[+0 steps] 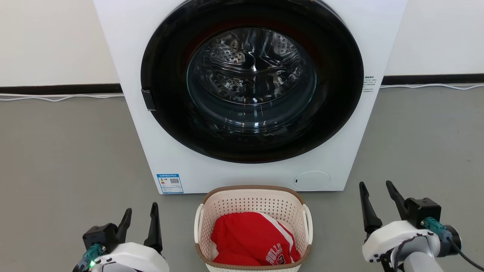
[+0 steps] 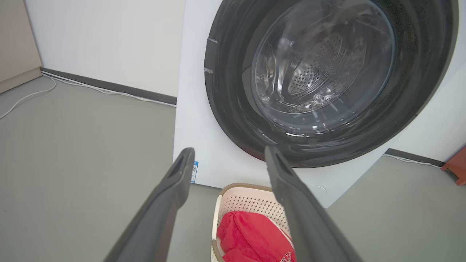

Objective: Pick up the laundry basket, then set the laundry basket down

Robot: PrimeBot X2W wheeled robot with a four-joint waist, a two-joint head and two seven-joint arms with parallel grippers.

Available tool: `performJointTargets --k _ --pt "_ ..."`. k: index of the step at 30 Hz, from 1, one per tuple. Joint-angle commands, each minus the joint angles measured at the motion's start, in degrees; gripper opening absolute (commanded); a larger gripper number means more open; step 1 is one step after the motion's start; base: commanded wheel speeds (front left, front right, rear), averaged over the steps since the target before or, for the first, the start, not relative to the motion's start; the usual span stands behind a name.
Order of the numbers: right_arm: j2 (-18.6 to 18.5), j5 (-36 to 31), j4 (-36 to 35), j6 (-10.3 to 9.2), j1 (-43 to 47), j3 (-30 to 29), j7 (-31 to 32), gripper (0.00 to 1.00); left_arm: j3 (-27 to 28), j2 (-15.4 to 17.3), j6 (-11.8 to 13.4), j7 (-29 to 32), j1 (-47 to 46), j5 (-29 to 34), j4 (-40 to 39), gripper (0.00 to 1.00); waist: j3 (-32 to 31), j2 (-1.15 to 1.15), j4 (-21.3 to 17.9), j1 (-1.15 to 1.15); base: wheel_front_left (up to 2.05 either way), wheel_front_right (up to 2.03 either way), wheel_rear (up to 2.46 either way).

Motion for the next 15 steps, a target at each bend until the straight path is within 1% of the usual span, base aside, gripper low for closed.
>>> performJointTargets --k 1,2,3,7,10,13,15 --pt "0.08 -0.55 -0.90 0.21 -0.33 1.71 -0.79 1.00 1.72 0.71 0.43 -0.36 -1.12 -0.45 -1.21 1.00 0.00 0.00 0.01 0.00 0.00 0.00 0.00" --pt "0.08 -0.55 -0.83 0.21 -0.35 1.72 -0.79 1.00 1.72 0.71 0.41 -0.36 -1.10 -0.35 -1.18 1.00 0.00 0.00 0.02 0.00 0.00 0.00 0.00" --pt "0.01 0.04 0.25 0.00 0.05 -0.05 0.03 0.00 0.01 -0.02 -0.03 0.01 0.01 0.02 0.25 0.00 0.00 0.00 0.02 0.00 0.00 0.00 0.00" --pt "0.28 0.39 2.33 -0.06 2.03 -0.27 0.24 0.00 0.05 -0.40 -0.10 0.15 1.55 -0.23 2.66 0.00 0.01 0.00 0.04 0.00 0.00 0.00 0.00" --pt "0.28 2.33 2.20 -0.06 1.76 -0.73 1.09 0.00 0.44 -0.37 -0.24 0.85 1.28 -1.93 2.53 0.00 0.10 0.00 0.05 0.03 0.00 0.00 0.00" --pt "0.28 4.56 1.60 -0.05 1.92 -0.80 1.68 0.00 0.62 -0.35 -0.39 1.38 1.31 -3.75 2.05 0.00 0.10 0.00 0.05 0.13 0.00 0.00 0.00" --pt "0.27 6.06 1.14 -0.05 2.11 -0.72 1.94 0.00 0.69 -0.33 -0.48 1.67 1.38 -4.96 1.72 0.00 0.17 0.00 0.06 0.09 0.00 0.00 0.00"
